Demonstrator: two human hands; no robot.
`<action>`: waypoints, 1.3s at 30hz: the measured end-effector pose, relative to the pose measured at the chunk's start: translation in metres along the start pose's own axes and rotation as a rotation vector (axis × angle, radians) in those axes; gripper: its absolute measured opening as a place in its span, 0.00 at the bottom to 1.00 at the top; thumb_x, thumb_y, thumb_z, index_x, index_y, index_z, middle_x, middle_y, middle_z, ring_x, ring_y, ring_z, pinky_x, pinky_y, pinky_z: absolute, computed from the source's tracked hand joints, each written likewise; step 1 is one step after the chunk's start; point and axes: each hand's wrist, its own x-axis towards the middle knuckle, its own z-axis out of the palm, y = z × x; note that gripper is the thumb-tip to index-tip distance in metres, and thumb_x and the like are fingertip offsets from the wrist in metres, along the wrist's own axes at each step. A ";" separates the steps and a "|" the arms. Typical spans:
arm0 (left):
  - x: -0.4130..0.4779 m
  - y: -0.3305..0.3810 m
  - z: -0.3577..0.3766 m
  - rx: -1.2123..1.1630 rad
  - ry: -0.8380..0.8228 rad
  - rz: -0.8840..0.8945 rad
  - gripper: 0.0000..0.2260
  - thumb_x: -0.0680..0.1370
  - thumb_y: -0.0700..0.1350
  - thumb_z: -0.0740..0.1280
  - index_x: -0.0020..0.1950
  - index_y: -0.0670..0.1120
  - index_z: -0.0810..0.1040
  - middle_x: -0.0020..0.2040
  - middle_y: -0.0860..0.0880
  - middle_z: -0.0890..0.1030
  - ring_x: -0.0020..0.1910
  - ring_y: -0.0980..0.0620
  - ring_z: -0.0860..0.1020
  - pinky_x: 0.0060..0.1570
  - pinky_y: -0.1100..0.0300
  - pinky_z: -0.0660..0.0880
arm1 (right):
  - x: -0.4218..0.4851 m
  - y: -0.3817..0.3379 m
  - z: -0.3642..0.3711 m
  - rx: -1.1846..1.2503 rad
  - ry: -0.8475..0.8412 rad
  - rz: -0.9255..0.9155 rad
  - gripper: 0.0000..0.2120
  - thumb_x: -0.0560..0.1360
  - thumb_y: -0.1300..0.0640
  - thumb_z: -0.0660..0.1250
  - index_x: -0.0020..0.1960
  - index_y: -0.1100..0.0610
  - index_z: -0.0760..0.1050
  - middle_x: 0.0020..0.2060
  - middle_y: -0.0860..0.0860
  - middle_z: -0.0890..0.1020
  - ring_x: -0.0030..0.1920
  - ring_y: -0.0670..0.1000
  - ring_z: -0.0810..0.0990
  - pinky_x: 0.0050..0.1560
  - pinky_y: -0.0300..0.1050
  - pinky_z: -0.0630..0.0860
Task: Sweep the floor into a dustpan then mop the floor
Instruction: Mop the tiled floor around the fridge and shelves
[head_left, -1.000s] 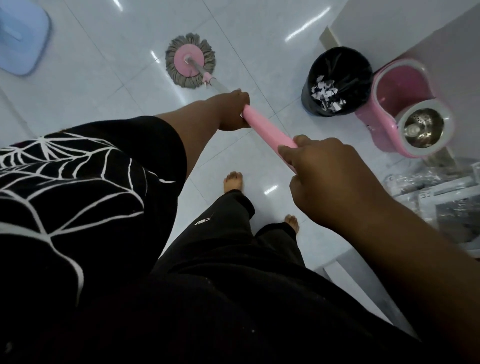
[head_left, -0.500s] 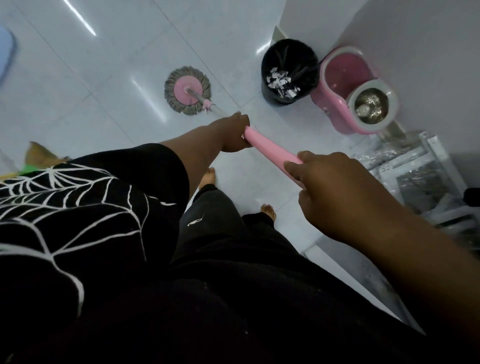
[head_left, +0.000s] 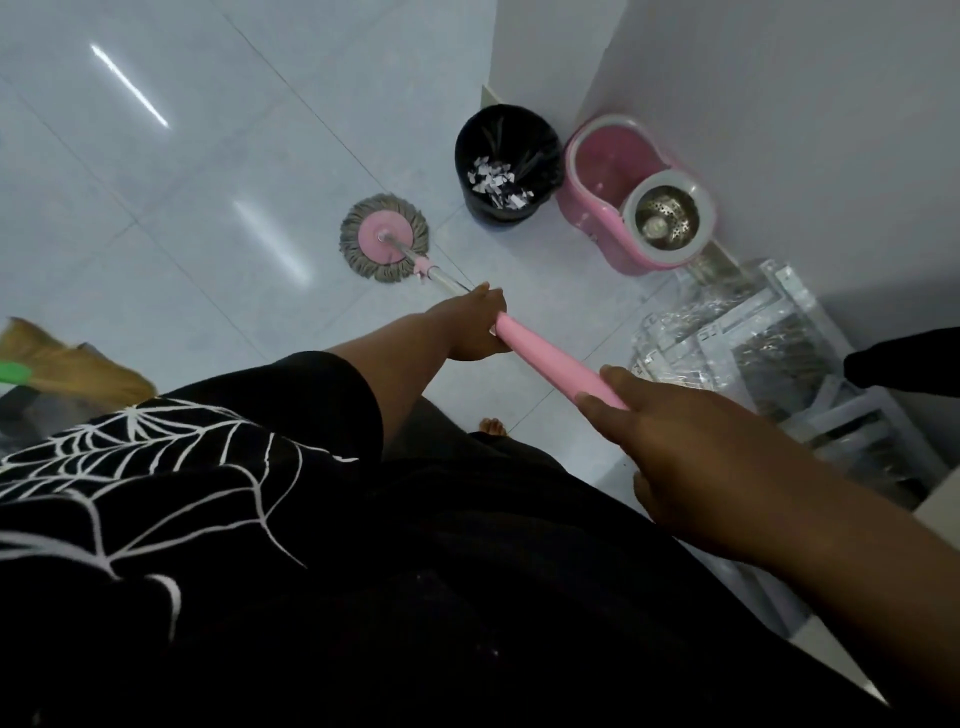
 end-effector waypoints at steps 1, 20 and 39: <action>0.002 0.000 0.000 0.006 0.004 0.004 0.25 0.76 0.53 0.70 0.67 0.42 0.68 0.75 0.41 0.64 0.77 0.46 0.58 0.68 0.48 0.66 | 0.002 0.000 0.000 -0.015 0.004 0.003 0.36 0.70 0.59 0.69 0.75 0.52 0.59 0.68 0.56 0.69 0.51 0.55 0.79 0.49 0.45 0.76; 0.063 -0.132 -0.168 0.072 0.049 -0.016 0.27 0.75 0.56 0.69 0.67 0.42 0.68 0.73 0.41 0.66 0.75 0.45 0.62 0.68 0.47 0.66 | 0.181 -0.025 -0.136 -0.004 0.046 -0.027 0.33 0.66 0.64 0.71 0.70 0.60 0.69 0.66 0.63 0.72 0.55 0.62 0.79 0.51 0.50 0.78; 0.068 -0.165 -0.213 0.130 0.030 -0.156 0.25 0.75 0.51 0.71 0.66 0.41 0.68 0.64 0.41 0.70 0.57 0.42 0.75 0.50 0.55 0.67 | 0.231 -0.044 -0.147 0.068 0.165 -0.061 0.31 0.73 0.62 0.65 0.74 0.56 0.62 0.73 0.58 0.63 0.59 0.58 0.76 0.54 0.47 0.74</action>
